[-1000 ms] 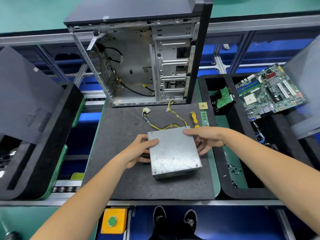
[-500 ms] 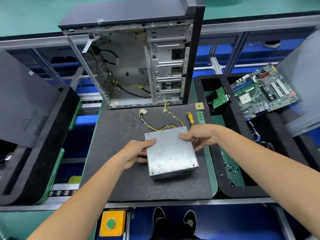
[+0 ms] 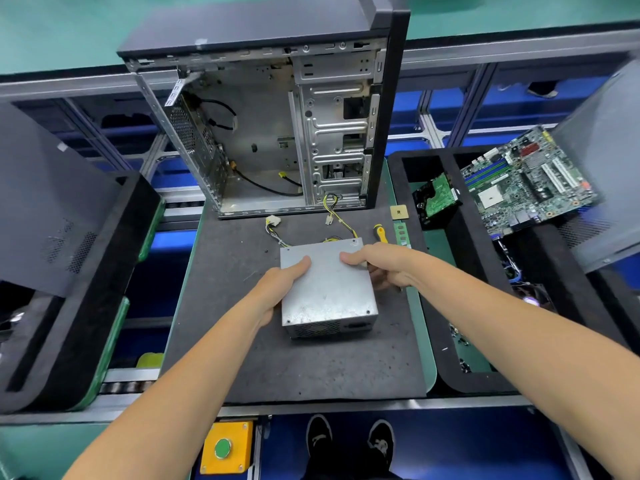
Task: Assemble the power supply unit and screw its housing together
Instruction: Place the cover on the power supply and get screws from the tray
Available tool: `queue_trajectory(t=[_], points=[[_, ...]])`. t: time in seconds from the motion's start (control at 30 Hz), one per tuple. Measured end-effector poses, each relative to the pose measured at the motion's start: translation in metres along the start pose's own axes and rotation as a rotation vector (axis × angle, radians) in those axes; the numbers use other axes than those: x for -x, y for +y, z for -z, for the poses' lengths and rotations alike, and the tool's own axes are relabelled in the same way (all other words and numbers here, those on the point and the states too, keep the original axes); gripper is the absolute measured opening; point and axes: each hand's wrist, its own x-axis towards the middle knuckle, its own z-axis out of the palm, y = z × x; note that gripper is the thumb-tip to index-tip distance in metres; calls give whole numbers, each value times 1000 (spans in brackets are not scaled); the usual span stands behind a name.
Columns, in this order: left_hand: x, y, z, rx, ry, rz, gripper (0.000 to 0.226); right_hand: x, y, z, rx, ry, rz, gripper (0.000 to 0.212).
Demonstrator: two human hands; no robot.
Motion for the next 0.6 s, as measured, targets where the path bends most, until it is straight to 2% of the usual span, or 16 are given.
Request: queue_trajectory(t=[0.23,0.43,0.53,0.57,0.6], points=[[-1,2,-3,27,2,-6,53,1,7,0,-30,-17,26,32],[2,4,-8,46,86,49,69,5,9,2,-62,-76,-13,39],[2,2,-14,90,167,20,74,7,7,-3,-81,-62,-27,41],[2,1,-16,74,185,4,72,7,7,-4,-84,-47,-29,42],[2,2,-16,-45,219,-16,70,6,9,-4,-72,-29,-29,44]])
